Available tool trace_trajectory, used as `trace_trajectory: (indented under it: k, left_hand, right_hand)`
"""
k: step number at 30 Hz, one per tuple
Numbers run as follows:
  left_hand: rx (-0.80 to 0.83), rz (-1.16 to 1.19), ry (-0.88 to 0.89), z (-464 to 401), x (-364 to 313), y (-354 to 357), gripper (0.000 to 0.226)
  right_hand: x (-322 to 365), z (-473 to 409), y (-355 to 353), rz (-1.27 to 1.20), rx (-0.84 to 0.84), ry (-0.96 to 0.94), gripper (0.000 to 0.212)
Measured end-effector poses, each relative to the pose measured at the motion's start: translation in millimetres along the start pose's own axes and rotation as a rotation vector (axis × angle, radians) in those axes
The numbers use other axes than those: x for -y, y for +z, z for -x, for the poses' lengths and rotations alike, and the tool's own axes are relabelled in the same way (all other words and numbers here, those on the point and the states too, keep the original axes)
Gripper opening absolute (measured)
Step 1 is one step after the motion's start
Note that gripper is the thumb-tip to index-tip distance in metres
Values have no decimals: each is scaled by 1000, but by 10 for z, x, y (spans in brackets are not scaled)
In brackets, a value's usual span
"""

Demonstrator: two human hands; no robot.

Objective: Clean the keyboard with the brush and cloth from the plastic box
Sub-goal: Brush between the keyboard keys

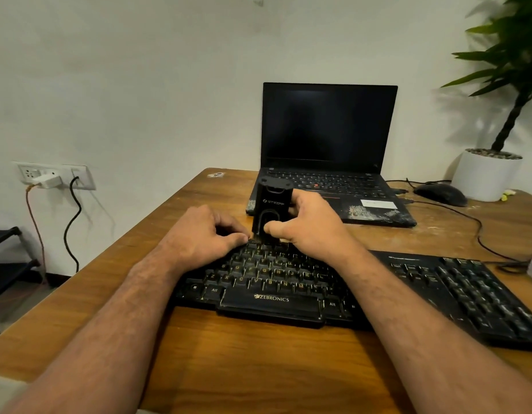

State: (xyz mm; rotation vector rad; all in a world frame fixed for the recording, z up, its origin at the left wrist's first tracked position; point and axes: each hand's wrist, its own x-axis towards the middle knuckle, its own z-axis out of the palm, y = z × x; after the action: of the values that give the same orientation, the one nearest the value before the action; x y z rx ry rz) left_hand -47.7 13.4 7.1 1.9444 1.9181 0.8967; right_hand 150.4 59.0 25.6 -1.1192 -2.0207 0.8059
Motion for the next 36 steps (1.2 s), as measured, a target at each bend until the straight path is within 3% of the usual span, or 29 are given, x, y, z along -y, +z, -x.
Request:
trace_trajectory:
  k: [5,10,15,21,27,31,36]
  left_hand:
    - [21,32,-15,0,17,7,7]
    - [24,41,-10,3,19,1,8]
    - [24,51,-8,28,8,4,11]
    - [37,21,-4,8,21,4,9]
    - [24,4,19,-2,22,5,6]
    - [24,-10,19,-13,21,4,5]
    - [14,2,27,-18,25,9,8]
  right_hand:
    - [-72,41,-301,134,-18,72,34]
    - [-86,123,-293,-7,-3,41,37]
    - [-68,154,-337,57,-22,38,41]
    - [-132,264,-535,-33,60,28,37]
    - [-200,127,-362,79,-106,53,35]
    - [-150,102,-253,-62,13,26,39]
    - [-191,112,-378,52,7,36,42]
